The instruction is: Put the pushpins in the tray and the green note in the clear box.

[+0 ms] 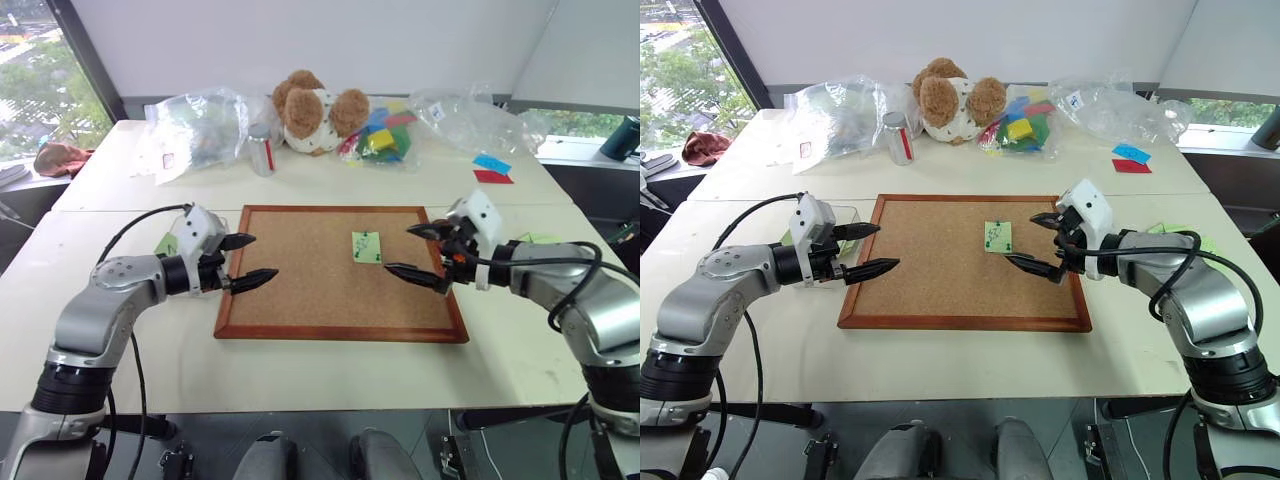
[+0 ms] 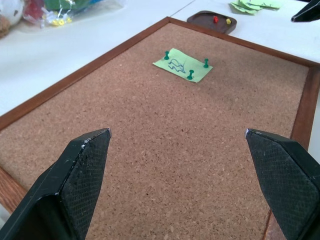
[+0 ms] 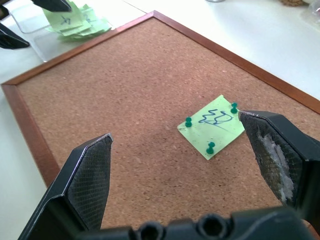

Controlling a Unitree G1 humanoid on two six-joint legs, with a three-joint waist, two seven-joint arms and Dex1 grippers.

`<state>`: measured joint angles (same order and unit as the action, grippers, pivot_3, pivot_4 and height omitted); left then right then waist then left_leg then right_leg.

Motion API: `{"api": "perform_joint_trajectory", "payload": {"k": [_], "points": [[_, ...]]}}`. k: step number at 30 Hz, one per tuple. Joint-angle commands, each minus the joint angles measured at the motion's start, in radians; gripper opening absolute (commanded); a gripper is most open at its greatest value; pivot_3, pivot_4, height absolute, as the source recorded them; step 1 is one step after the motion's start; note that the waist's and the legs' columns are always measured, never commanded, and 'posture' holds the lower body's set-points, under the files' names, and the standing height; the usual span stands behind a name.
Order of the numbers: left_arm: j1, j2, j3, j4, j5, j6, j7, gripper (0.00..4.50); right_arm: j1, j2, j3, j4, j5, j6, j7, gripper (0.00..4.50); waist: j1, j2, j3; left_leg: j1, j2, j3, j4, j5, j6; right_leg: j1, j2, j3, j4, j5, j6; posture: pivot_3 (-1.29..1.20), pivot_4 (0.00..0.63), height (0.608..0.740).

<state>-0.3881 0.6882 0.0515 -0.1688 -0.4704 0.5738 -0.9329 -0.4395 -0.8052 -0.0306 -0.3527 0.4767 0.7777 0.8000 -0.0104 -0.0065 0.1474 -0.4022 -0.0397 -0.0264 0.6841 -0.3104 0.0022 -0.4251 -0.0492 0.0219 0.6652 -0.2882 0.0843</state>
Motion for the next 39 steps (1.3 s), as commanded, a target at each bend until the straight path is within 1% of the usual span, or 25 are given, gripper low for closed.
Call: {"api": "perform_joint_trajectory", "payload": {"k": [1,4,17,25,27,28,30,34,37,39], "points": [[-0.013,-0.002,0.022,-0.016,-0.017,-0.006,0.004,4.42,-0.001,-0.011,-0.037,-0.037,0.011,-0.002,-0.003,4.41,0.0,0.0,0.0,0.0,0.0,0.0,0.0,0.0,0.0,0.0,0.0,0.0,0.0,0.0,0.0,0.0,0.15,0.74],[-0.021,-0.005,0.025,-0.018,-0.038,0.015,-0.004,4.42,0.006,-0.009,-0.04,-0.045,0.012,0.002,-0.009,4.41,0.0,0.0,0.0,0.0,0.0,0.0,0.0,0.0,0.0,0.0,0.0,0.0,0.0,0.0,0.0,0.0,0.15,0.74],[-0.026,-0.007,-0.014,0.007,-0.001,-0.019,-0.014,4.42,0.02,0.0,-0.045,-0.056,0.012,0.008,-0.026,4.41,0.0,0.0,0.0,0.0,0.0,0.0,0.0,0.0,0.0,0.0,0.0,0.0,0.0,0.0,0.0,0.0,0.15,0.74],[-0.019,-0.066,-0.072,0.026,0.053,-0.072,0.015,4.42,0.024,0.001,-0.044,-0.063,0.014,0.011,-0.034,4.41,0.0,0.0,0.0,0.0,0.0,0.0,0.0,0.0,0.0,0.0,0.0,0.0,0.0,0.0,0.0,0.0,0.15,0.74],[-0.015,-0.087,-0.098,0.031,0.086,-0.096,0.036,4.42,0.025,0.002,-0.042,-0.064,0.014,0.011,-0.035,4.41,0.001,0.0,0.0,0.0,0.0,0.0,0.0,0.0,0.0,0.0,0.0,0.0,0.0,0.0,0.0,0.0,0.15,0.74],[-0.011,-0.096,-0.111,0.03,0.099,-0.108,0.038,4.19,0.026,0.002,-0.041,-0.066,0.014,0.011,-0.036,4.48,0.001,0.0,0.0,0.0,0.0,0.0,0.0,0.0,0.0,0.0,0.0,0.0,0.0,0.0,0.0,0.0,0.15,0.74],[-0.006,-0.124,-0.129,0.035,0.117,-0.123,0.06,3.58,0.026,0.005,-0.038,-0.069,0.013,0.012,-0.038,4.5,0.001,0.0,0.0,0.0,0.0,0.0,0.0,0.0,0.0,0.0,0.0,0.0,0.0,0.0,0.0,0.0,0.15,0.74],[0.005,-0.175,-0.162,0.053,0.148,-0.148,0.089,1.63,0.018,0.017,-0.027,-0.068,0.012,0.014,-0.05,4.5,0.001,0.0,0.0,0.0,0.0,0.0,0.0,0.0,0.0,0.0,0.0,0.0,0.0,0.0,0.0,0.0,0.15,0.74],[0.009,-0.197,-0.19,0.077,0.185,-0.177,0.104,0.06,-0.005,0.039,-0.006,-0.048,0.002,0.018,-0.068,4.5,-0.001,0.0,0.0,0.0,0.0,0.0,0.0,0.0,0.0,0.0,0.0,0.0,0.0,0.0,0.0,0.0,0.15,0.74],[0.001,-0.222,-0.202,0.114,0.204,-0.19,0.123,0.02,-0.044,0.076,0.021,-0.003,-0.015,0.035,-0.102,4.5,-0.003,0.0,0.0,0.0,0.0,0.0,0.0,0.0,0.0,0.0,0.0,0.0,0.0,0.0,0.0,0.0,0.15,0.74]]}}
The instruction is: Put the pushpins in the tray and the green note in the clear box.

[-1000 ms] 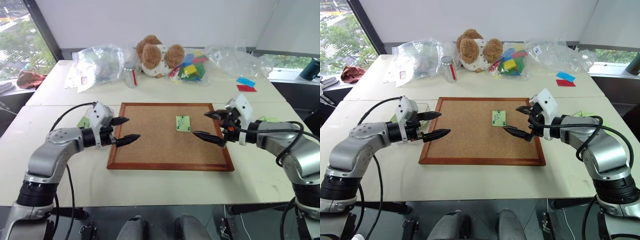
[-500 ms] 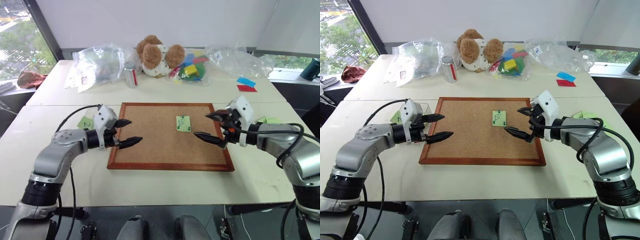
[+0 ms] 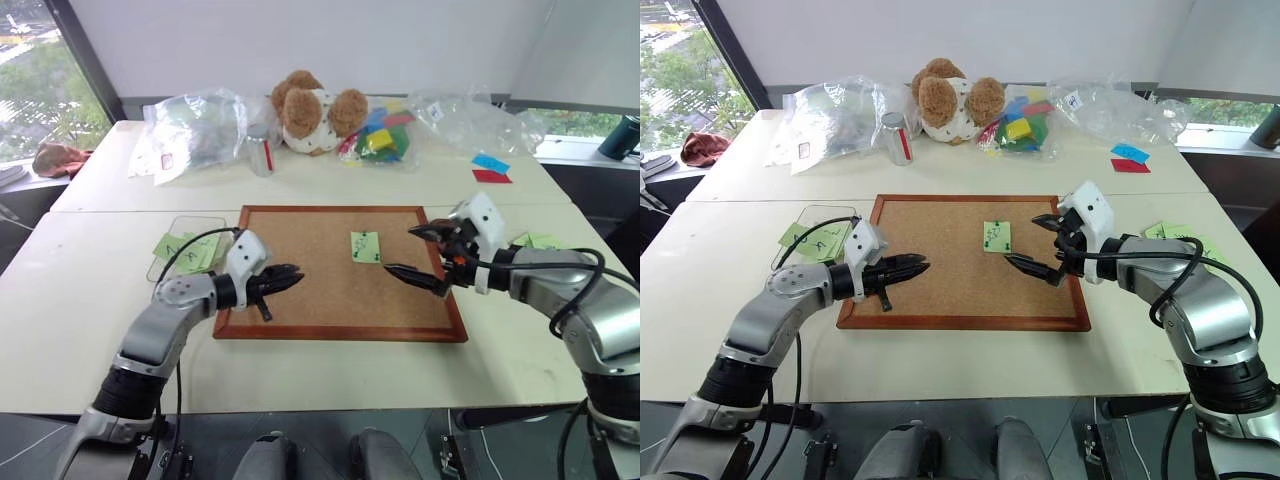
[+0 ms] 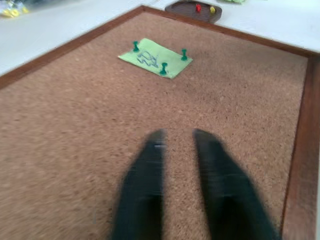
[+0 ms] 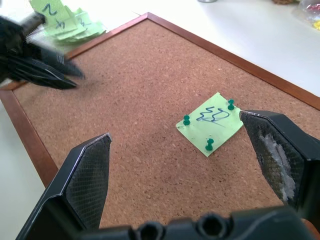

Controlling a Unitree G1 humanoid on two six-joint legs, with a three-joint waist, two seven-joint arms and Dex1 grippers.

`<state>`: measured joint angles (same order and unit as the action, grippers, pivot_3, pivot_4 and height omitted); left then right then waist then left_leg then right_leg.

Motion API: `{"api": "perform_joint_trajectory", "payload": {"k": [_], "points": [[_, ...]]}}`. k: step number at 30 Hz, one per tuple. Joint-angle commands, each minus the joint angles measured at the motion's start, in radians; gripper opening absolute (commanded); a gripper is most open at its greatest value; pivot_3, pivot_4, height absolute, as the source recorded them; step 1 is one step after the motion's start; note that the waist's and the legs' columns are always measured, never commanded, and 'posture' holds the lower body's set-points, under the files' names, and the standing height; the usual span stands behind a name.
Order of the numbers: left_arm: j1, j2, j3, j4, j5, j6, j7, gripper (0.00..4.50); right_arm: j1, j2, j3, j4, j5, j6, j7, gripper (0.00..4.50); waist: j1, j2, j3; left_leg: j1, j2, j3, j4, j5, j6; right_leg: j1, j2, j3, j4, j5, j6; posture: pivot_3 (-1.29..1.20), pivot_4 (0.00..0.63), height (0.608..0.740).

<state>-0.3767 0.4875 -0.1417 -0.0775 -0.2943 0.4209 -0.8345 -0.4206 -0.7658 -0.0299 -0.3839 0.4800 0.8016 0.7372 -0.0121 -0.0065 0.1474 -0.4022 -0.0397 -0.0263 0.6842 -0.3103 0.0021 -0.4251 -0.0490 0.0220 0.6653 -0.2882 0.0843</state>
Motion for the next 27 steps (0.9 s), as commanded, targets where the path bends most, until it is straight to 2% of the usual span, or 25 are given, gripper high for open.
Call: {"api": "perform_joint_trajectory", "payload": {"k": [1,8,15,16,17,20,27], "points": [[-0.011,-0.033,-0.016,0.04,0.036,-0.045,0.028,0.02,-0.085,0.058,0.034,0.056,-0.03,0.022,-0.061,4.5,-0.002,0.0,0.0,0.0,0.0,0.0,0.0,0.0,0.0,0.0,0.0,0.0,0.0,0.0,0.0,0.0,0.15,0.74],[-0.013,-0.073,-0.036,0.144,0.092,-0.104,0.049,0.02,-0.239,0.194,0.11,0.313,-0.133,0.004,-0.151,4.5,0.002,0.0,0.0,0.0,0.0,0.0,0.0,0.003,-0.006,-0.001,0.0,0.0,0.001,0.0,0.0,0.0,0.15,0.74],[-0.003,-0.074,-0.03,0.188,0.114,-0.125,0.065,0.02,-0.408,0.33,0.16,0.689,-0.248,-0.15,-0.168,4.5,-0.002,0.0,0.0,0.0,0.0,0.001,0.0,0.004,-0.007,-0.001,0.0,0.0,0.001,0.0,0.0,0.0,0.15,0.74],[-0.001,-0.073,-0.029,0.188,0.114,-0.125,0.066,0.0,-0.421,0.342,0.157,0.724,-0.256,-0.17,-0.167,3.97,-0.002,0.0,0.0,0.0,0.0,0.001,0.0,0.004,-0.007,-0.001,0.0,0.0,0.002,0.0,0.0,0.0,0.15,0.74],[0.001,-0.071,-0.03,0.189,0.116,-0.126,0.066,0.0,-0.436,0.351,0.162,0.765,-0.272,-0.191,-0.167,3.7,-0.002,0.0,0.0,0.0,0.0,0.001,0.0,0.004,-0.007,-0.001,0.0,0.0,0.002,0.0,0.0,0.0,0.15,0.74],[0.008,-0.069,-0.029,0.181,0.117,-0.123,0.071,0.0,-0.464,0.372,0.17,0.849,-0.306,-0.242,-0.159,2.25,-0.003,0.0,0.0,0.0,0.0,0.001,0.0,0.004,-0.007,-0.001,0.0,0.0,0.002,0.0,0.0,0.0,0.15,0.74],[0.019,-0.072,-0.028,0.155,0.116,-0.113,0.084,0.0,-0.502,0.405,0.16,0.988,-0.353,-0.331,-0.15,2.25,-0.007,0.0,-0.001,0.001,0.0,0.001,0.0,0.005,-0.008,-0.001,0.0,0.0,0.003,0.0,0.0,0.0,0.15,0.74]]}}
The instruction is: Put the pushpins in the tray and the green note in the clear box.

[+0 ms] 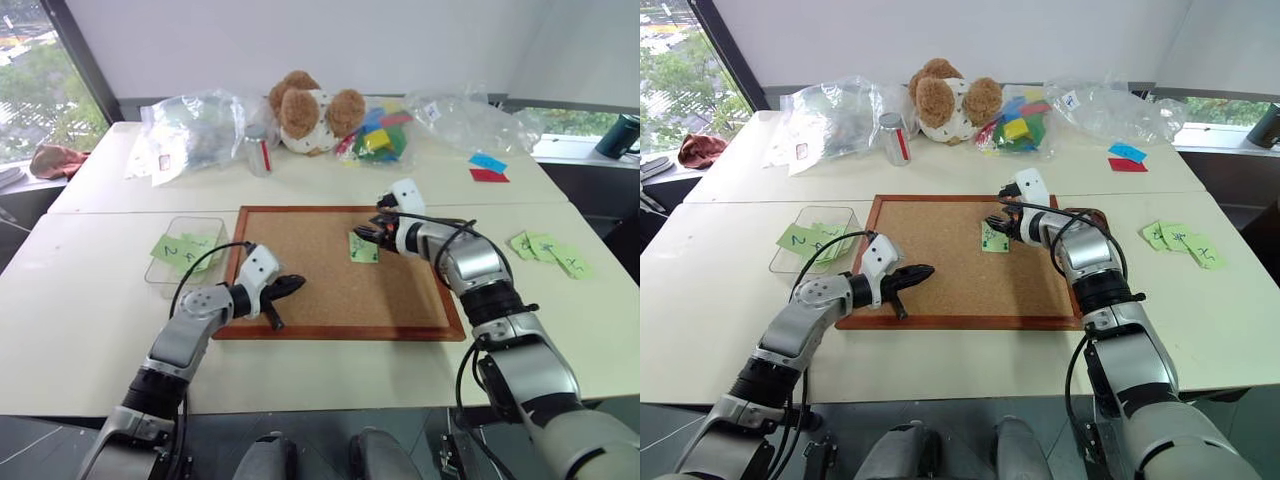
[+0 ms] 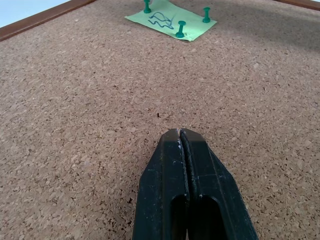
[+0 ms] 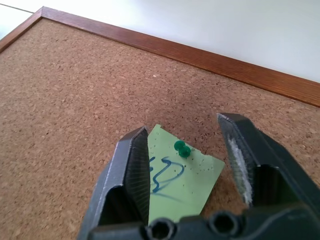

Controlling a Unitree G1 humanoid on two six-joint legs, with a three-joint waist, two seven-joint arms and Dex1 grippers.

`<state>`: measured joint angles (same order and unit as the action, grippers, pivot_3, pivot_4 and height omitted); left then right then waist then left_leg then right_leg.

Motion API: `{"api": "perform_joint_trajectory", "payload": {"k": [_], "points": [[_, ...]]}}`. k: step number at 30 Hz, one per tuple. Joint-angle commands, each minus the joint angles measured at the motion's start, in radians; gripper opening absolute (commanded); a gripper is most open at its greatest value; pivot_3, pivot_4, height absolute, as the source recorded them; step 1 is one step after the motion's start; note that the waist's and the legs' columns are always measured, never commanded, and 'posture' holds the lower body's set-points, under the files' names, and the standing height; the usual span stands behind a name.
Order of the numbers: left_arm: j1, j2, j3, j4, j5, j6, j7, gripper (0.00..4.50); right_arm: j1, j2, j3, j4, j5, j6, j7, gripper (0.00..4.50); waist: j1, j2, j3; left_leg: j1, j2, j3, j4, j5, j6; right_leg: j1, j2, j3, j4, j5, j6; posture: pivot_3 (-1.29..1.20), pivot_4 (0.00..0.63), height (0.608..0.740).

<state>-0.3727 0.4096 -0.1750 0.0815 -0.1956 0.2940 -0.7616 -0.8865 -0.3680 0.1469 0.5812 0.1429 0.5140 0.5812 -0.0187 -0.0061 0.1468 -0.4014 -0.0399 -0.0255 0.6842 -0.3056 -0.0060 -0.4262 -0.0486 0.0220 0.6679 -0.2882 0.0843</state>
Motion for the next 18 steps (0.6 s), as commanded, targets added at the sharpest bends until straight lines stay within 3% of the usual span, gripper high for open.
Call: {"api": "perform_joint_trajectory", "payload": {"k": [1,10,13,16,18], "points": [[0.018,0.005,0.004,-0.01,0.017,0.016,0.013,0.0,-0.038,0.011,-0.018,0.034,-0.019,-0.049,0.009,2.25,0.0,0.0,0.0,0.0,0.0,0.0,0.0,0.0,0.0,0.0,0.0,0.0,0.0,0.0,0.0,0.0,0.15,0.74],[0.03,0.009,0.006,-0.033,0.016,0.031,0.02,0.0,-0.042,0.029,-0.021,0.103,-0.047,-0.093,0.028,2.25,-0.001,0.0,0.0,0.0,0.0,0.0,0.0,0.0,0.0,0.0,0.0,0.0,0.0,0.0,0.0,0.0,0.15,0.74],[0.034,0.009,0.009,-0.036,0.016,0.034,0.026,0.0,-0.046,0.033,-0.026,0.11,-0.05,-0.1,0.031,1.5,-0.002,0.0,0.0,0.0,0.0,0.0,-0.001,0.0,0.0,0.0,0.0,0.0,0.0,0.0,0.0,0.0,0.15,0.74],[0.035,0.008,0.007,-0.035,0.017,0.035,0.028,0.0,-0.05,0.031,-0.031,0.107,-0.052,-0.103,0.034,0.03,-0.002,0.0,0.0,0.0,0.0,0.0,-0.001,0.0,0.0,0.0,0.0,0.0,0.0,0.0,0.0,0.0,0.15,0.74],[0.039,0.008,0.002,-0.031,0.02,0.039,0.029,0.0,-0.051,0.025,-0.038,0.093,-0.052,-0.098,0.039,0.03,-0.002,0.0,0.0,0.0,0.0,0.0,-0.001,0.0,0.0,0.0,0.0,0.0,0.0,0.0,0.0,0.0,0.15,0.74]]}}
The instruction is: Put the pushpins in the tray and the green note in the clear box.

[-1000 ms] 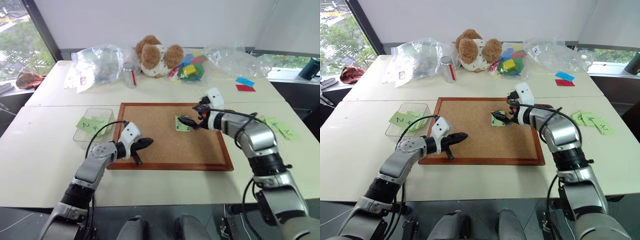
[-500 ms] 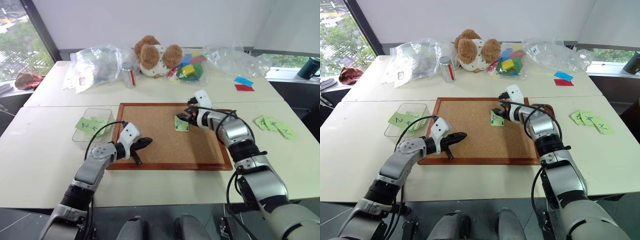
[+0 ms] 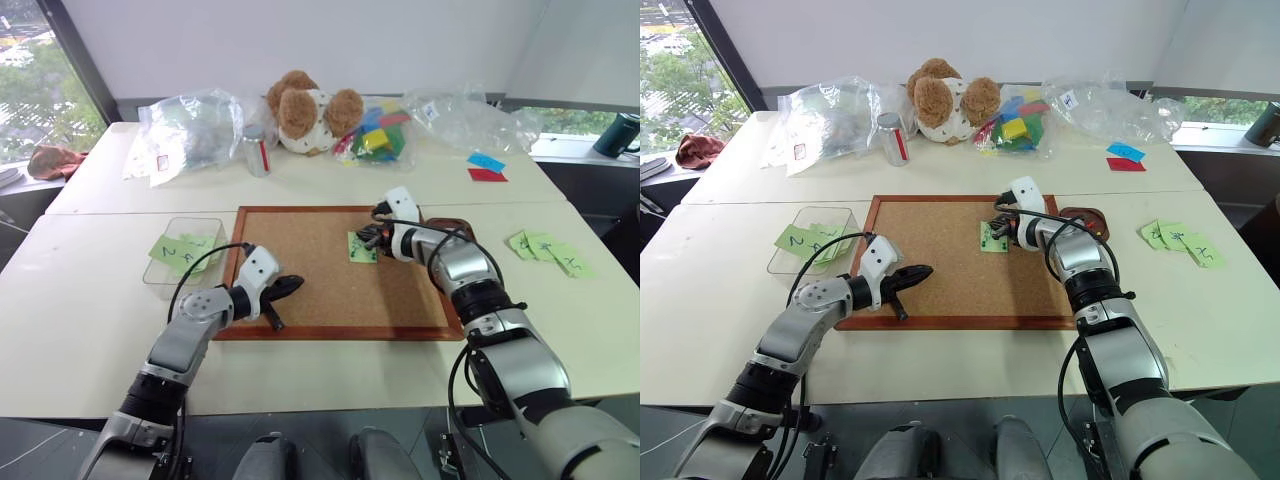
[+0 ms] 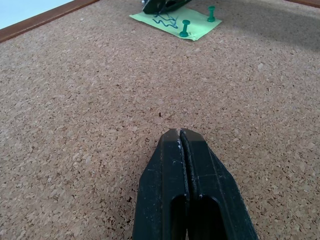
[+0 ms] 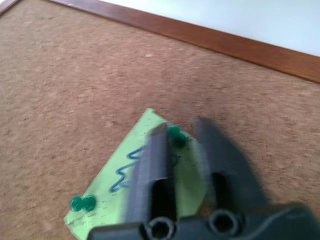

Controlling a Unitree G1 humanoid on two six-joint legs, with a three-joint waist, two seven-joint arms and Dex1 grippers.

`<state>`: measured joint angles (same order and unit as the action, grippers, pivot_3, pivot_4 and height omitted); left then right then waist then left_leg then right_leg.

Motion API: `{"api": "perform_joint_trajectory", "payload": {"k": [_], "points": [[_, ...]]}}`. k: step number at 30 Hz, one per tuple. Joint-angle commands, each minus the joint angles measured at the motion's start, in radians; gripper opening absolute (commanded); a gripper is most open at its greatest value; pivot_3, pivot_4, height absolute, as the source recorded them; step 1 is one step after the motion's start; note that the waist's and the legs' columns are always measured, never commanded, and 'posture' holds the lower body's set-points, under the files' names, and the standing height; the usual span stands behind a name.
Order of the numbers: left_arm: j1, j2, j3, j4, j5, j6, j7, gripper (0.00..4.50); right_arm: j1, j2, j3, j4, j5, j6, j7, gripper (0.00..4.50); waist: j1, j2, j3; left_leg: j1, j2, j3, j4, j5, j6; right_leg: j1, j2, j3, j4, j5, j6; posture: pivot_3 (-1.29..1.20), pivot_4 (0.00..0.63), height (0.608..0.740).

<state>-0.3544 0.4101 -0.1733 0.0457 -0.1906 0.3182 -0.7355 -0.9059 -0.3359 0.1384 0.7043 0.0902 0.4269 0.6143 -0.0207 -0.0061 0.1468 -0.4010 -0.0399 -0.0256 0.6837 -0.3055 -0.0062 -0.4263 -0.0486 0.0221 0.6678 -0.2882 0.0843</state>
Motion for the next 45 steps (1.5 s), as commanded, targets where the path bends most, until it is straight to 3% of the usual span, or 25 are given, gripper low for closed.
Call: {"api": "perform_joint_trajectory", "payload": {"k": [1,11,17,26,34,42,45], "points": [[0.024,0.009,-0.003,0.007,0.017,0.015,0.002,0.0,-0.031,-0.011,-0.031,-0.041,0.001,-0.006,0.009,0.03,0.0,0.0,0.0,0.0,0.0,0.0,0.0,0.0,0.0,0.0,0.0,0.0,0.0,0.0,0.0,0.0,0.15,0.74],[0.032,0.015,-0.036,0.032,0.04,0.031,-0.012,0.0,-0.006,-0.066,-0.081,-0.293,0.037,0.132,0.017,0.03,0.002,0.001,-0.001,0.0,0.0,0.0,0.0,0.0,0.0,0.0,0.0,0.0,0.0,0.0,0.0,0.0,0.15,0.74],[0.028,0.014,-0.037,0.042,0.038,0.031,-0.02,0.0,-0.01,-0.142,-0.184,-0.392,0.057,0.21,-0.034,0.03,0.004,0.001,-0.001,0.0,0.0,0.0,-0.001,0.0,0.0,0.0,0.0,0.0,0.0,0.0,0.0,0.0,0.15,0.74],[0.01,0.003,-0.038,0.059,0.041,0.024,-0.024,0.0,-0.003,-0.244,-0.275,-0.089,0.029,0.093,-0.121,0.03,0.005,0.002,-0.002,0.003,0.0,0.001,-0.001,-0.003,0.005,0.003,0.0,0.001,-0.001,0.0,0.0,0.0,0.15,0.74],[0.016,0.006,-0.032,0.055,0.042,0.022,-0.023,0.0,-0.029,-0.251,-0.27,0.153,0.015,-0.007,-0.106,0.03,0.005,0.003,-0.002,0.009,0.0,0.001,-0.001,-0.004,0.007,0.009,0.0,0.001,-0.001,0.0,0.0,0.0,0.15,0.74],[0.025,0.008,-0.027,0.046,0.041,0.025,-0.018,0.0,-0.047,-0.251,-0.263,0.228,0.002,-0.018,-0.094,0.03,0.004,0.003,-0.002,0.009,0.0,0.001,-0.001,-0.004,0.007,0.01,0.0,0.001,-0.002,0.0,0.0,0.0,0.15,0.74],[0.029,0.008,-0.026,0.044,0.041,0.023,-0.017,0.0,-0.046,-0.251,-0.269,0.224,0.005,-0.02,-0.094,0.99,0.004,0.003,-0.002,0.009,0.0,0.001,-0.002,-0.004,0.007,0.01,0.0,0.001,-0.002,0.0,0.0,0.0,0.15,0.74]]}}
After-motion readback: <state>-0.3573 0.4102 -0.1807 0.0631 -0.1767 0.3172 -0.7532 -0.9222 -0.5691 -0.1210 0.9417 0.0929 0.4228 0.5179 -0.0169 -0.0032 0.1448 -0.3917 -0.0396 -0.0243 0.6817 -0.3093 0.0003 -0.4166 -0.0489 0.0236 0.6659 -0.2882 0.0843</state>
